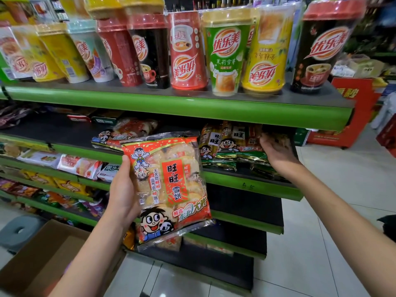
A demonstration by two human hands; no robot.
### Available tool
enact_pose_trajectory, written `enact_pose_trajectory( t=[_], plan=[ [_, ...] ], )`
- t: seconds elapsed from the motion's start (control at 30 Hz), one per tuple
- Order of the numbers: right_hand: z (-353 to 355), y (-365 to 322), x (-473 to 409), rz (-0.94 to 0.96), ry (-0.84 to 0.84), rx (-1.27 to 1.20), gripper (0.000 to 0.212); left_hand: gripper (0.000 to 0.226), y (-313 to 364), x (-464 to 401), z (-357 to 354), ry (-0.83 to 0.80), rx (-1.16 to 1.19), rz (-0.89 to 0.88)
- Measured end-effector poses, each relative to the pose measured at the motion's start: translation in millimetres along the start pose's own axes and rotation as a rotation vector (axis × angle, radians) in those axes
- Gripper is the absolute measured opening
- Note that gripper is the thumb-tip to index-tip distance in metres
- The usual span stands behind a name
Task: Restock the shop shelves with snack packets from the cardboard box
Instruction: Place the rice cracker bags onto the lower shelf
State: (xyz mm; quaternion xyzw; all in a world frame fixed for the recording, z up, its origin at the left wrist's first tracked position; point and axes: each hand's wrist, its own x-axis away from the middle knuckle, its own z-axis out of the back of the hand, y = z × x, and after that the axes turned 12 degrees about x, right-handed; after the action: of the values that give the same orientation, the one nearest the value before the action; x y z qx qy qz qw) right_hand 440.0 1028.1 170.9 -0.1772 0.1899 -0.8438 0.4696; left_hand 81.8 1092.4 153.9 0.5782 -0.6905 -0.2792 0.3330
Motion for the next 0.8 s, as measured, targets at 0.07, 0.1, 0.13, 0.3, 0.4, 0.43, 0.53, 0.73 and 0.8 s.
enact_pose_trajectory(
  t=[0.07, 0.1, 0.13, 0.3, 0.4, 0.43, 0.53, 0.73, 0.8],
  plan=[
    [-0.5, 6.1, -0.7, 0.042, -0.009, 0.013, 0.072, 0.044, -1.3, -0.9, 1.0, 0.015, -0.003, 0.002],
    [-0.7, 9.5, -1.2, 0.056, -0.001, 0.011, 0.07, 0.044, -1.7, -1.4, 1.4, 0.018, -0.001, 0.0],
    [-0.9, 13.1, -1.7, 0.071, 0.013, 0.019, 0.067, 0.043, -2.0, -1.9, 1.6, 0.017, 0.001, -0.003],
    [-2.0, 23.8, -0.4, 0.104, 0.025, 0.035, 0.065, 0.042, -3.5, -3.1, 2.0, 0.01, 0.004, 0.001],
    [-3.4, 22.5, 2.2, 0.121, 0.028, 0.042, 0.066, 0.043, -4.8, -3.0, 1.1, -0.003, -0.004, 0.013],
    [-2.6, 22.3, 2.6, 0.124, 0.033, 0.027, 0.066, 0.043, -4.8, -3.0, 0.6, 0.001, 0.0, 0.015],
    [3.2, 20.2, 4.2, 0.138, 0.092, -0.064, 0.064, 0.042, -2.8, -4.5, -0.5, 0.002, 0.015, 0.017],
    [3.2, -6.1, 14.6, 0.421, 0.072, 0.299, 0.078, 0.043, -4.9, -6.9, -6.3, -0.038, 0.0, 0.033],
    [-8.1, -11.2, 14.2, 0.445, 0.02, 0.44, 0.077, 0.043, -7.5, -7.4, -10.6, -0.044, 0.006, 0.038]
  ],
)
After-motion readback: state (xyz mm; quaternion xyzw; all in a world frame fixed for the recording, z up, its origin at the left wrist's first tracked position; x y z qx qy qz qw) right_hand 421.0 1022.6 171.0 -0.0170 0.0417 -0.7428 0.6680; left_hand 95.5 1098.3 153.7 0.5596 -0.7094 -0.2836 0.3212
